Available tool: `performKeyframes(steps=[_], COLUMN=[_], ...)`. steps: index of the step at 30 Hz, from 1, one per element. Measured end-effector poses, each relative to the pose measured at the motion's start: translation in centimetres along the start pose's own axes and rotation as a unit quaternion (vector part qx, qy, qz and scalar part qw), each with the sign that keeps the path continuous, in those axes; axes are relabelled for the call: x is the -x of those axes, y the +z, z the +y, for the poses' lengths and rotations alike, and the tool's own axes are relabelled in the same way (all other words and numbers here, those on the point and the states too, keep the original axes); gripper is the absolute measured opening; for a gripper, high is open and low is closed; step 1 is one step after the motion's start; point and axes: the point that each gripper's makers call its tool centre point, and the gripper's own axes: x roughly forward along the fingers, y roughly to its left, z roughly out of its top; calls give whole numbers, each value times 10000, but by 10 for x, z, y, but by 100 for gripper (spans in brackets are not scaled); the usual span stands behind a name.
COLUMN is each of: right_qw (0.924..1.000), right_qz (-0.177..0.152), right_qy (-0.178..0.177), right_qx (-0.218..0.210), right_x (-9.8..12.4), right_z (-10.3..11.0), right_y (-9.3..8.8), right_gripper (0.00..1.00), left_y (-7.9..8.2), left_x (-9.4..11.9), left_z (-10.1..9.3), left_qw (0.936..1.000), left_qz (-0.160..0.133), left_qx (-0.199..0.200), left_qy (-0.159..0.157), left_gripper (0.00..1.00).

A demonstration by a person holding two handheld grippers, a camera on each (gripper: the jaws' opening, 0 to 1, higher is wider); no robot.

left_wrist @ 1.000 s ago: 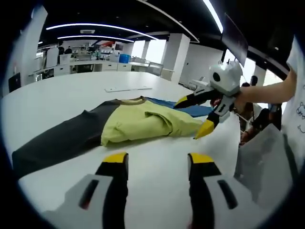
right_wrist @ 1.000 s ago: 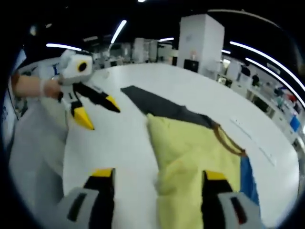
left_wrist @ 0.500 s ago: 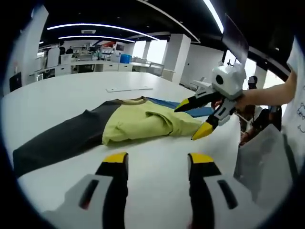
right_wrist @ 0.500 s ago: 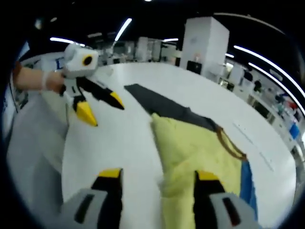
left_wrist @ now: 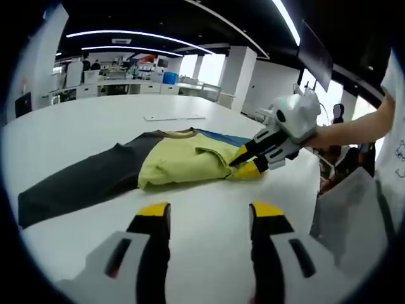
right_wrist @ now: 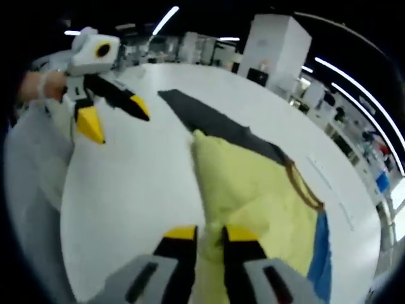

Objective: Fold the garment on the visible template until the final outline fits inside the template.

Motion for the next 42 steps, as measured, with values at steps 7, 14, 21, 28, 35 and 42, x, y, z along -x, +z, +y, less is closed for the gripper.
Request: performKeyframes(steps=[7, 14, 21, 28, 35, 42], right_qw=[9997, 9987, 9980, 9970, 9969, 9935], right_qz=[-9, 15, -53, -219, -317, -448], right_qy=[-11, 245, 394, 434, 374, 105], right_qx=[-244, -446, -496, -594, -621, -1044], right_x=[0, 9, 27, 49, 71, 99], right_z=[-3, -4, -5, 1, 8, 11], right_y=[-2, 3, 13, 21, 14, 2], right_gripper=[0, 0, 0, 0, 0, 0], left_y=[9, 27, 22, 13, 14, 18], left_x=[12, 31, 53, 53, 42, 26], left_z=[3, 10, 15, 8, 2, 3], left_qw=[9997, 9968, 9942, 9937, 9958, 9979], left_qz=[-160, -561, -645, -636, -534, -393], left_qx=[13, 120, 176, 252, 164, 67], left_qy=[197, 562, 839, 887, 722, 514], left_gripper=[47, 47, 47, 46, 45, 44])
